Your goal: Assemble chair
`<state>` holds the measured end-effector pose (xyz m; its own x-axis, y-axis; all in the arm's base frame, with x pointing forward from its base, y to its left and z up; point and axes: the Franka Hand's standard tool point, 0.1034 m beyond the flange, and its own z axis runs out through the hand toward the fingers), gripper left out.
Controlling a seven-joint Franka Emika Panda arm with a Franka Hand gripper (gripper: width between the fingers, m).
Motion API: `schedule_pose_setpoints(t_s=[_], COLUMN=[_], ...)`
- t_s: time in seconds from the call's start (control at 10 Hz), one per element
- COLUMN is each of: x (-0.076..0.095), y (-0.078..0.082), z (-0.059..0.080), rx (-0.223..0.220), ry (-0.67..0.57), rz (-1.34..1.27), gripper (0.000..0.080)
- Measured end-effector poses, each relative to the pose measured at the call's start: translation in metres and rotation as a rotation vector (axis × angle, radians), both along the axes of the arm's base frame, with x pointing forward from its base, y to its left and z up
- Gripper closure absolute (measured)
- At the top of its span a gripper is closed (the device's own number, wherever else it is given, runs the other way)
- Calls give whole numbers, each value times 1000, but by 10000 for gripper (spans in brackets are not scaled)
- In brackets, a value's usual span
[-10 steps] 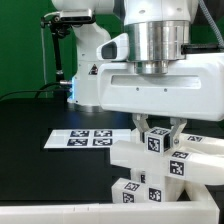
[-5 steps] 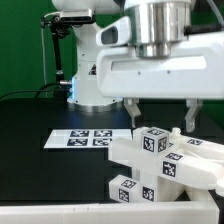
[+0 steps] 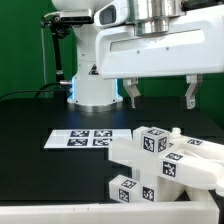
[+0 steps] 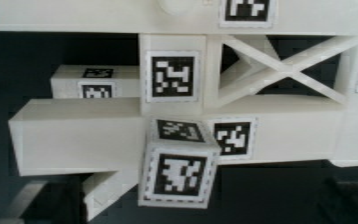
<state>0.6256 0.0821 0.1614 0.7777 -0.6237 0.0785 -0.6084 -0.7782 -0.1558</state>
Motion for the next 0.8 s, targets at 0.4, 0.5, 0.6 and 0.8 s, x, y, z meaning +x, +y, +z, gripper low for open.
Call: schedule_pose_setpoints(t_s=[0.4, 0.5, 0.6, 0.8], x=[-49, -72, -82, -79], y=[29, 43, 54, 51], z=[-11, -18, -24, -23], rx=[20, 22, 18, 18], ry=[31, 48, 60, 54], rz=[-57, -86, -88, -76], gripper=[150, 150, 150, 150])
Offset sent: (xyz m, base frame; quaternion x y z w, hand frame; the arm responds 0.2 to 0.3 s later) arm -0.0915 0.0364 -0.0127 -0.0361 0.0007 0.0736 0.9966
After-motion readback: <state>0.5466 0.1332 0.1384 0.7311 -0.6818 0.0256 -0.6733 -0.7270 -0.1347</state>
